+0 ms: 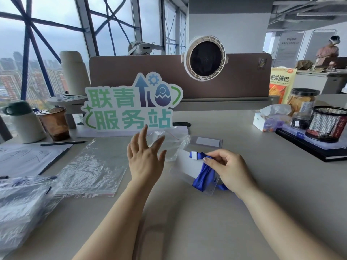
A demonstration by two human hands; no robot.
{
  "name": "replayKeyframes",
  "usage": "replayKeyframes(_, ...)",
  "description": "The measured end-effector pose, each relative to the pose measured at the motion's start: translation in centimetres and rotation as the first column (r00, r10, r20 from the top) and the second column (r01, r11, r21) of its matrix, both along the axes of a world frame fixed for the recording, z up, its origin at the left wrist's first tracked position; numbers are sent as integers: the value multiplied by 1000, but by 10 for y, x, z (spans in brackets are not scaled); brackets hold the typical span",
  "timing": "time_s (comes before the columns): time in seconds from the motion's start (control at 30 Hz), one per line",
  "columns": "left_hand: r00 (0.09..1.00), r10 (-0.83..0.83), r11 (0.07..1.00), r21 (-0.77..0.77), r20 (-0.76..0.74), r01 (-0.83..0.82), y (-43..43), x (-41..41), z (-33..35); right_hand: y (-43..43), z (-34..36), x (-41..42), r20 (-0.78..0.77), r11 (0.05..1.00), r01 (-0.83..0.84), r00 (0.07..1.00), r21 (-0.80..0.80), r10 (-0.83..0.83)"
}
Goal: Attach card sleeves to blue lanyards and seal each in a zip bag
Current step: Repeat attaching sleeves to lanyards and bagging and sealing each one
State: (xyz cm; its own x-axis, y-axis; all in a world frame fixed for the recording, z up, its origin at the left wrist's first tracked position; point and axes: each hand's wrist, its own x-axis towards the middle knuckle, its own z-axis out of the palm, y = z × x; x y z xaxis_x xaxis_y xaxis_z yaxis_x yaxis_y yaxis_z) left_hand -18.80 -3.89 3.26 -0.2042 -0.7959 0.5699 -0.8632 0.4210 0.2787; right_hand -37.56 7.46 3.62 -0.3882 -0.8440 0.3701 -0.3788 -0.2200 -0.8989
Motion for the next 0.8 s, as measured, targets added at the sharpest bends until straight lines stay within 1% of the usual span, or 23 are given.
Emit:
replayKeyframes(0.07, 996, -24, 1000, 9, 86, 23, -4, -4, -3, 0, 0, 0, -1, 1000, 8, 1000, 5, -8)
replayKeyframes(0.13, 991, -42, 999, 14, 124, 40, -6, -6, -5, 0, 0, 0, -9, 1000, 18, 1000, 19, -18)
replayKeyframes(0.23, 992, -111, 993, -37, 66, 114, -3, -7, -2, -1, 0, 1, -7, 999, 38, 999, 36, -38)
replayKeyframes(0.37, 969, -240, 970, -52, -52, 237, 8, -7, 5, 0, 1, 1, 59, 996, 62, 996, 59, -66)
replayKeyframes(0.47, 946, -319, 946, -81, -62, 313, 17, -4, 7, -2, 3, 0, 151, 992, 102, 982, 81, -113)
replayKeyframes(0.57, 934, -354, 935, -52, -54, 352, 26, -7, 11, -4, 5, -3, 280, 979, 162, 941, 123, -191)
replayKeyframes(0.63, 920, -389, 921, -32, -58, 387, 32, -10, 12, -3, 7, -5, 325, 965, 210, 912, 159, -252)
replayKeyframes(0.7, 889, -451, 892, -9, -84, 452, 38, -15, 11, -3, 7, -4, 310, 947, 289, 896, 140, -319)
replayKeyframes(0.8, 810, -574, 815, 9, -118, 579, 50, -25, 7, -4, 4, 1, 137, 921, 389, 911, 31, -389)
